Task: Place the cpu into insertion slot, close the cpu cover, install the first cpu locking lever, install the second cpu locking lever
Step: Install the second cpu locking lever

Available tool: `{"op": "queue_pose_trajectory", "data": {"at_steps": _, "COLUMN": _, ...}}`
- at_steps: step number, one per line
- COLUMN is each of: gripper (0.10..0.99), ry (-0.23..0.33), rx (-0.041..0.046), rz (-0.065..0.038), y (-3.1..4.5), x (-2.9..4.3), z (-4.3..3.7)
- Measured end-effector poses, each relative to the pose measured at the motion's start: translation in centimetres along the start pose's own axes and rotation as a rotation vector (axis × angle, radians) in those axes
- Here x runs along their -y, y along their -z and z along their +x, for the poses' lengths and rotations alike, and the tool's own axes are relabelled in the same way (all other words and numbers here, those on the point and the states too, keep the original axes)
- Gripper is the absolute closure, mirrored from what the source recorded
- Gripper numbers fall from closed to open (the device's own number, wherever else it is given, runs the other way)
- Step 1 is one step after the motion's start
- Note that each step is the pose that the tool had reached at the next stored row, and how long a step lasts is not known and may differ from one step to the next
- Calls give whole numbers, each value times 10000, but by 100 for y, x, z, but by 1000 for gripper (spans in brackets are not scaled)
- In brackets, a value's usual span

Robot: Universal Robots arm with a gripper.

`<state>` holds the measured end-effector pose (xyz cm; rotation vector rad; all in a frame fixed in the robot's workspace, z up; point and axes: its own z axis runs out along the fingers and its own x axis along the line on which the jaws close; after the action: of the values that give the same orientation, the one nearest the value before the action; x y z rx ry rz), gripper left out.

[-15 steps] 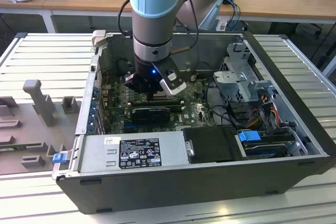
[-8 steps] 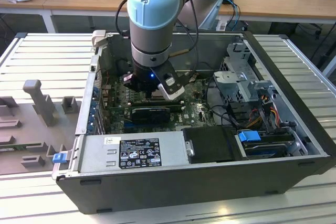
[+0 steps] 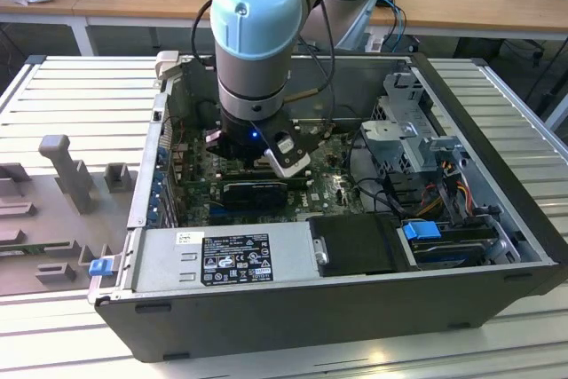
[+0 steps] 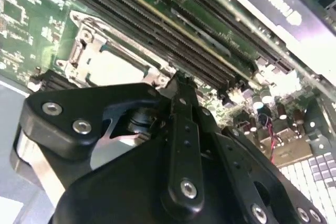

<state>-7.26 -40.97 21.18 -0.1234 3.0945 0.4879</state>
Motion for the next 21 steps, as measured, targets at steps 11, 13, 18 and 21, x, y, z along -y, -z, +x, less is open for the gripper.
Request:
{"op": "queue_pose_trajectory", "data": {"at_steps": 11, "gripper": 980, "ry": 14, "rx": 23, "rz": -369, "y": -206, "x": 65, "z": 29}}
{"op": "queue_pose_trajectory", "data": {"at_steps": 13, "gripper": 980, "ry": 19, "rx": 23, "rz": -383, "y": -215, "x": 68, "z": 34}}
{"op": "queue_pose_trajectory", "data": {"at_steps": 18, "gripper": 980, "ry": 18, "rx": 30, "rz": -399, "y": -191, "x": 60, "z": 35}}
{"op": "queue_pose_trajectory", "data": {"at_steps": 21, "gripper": 980, "ry": 18, "rx": 26, "rz": -395, "y": -166, "x": 51, "z": 34}}
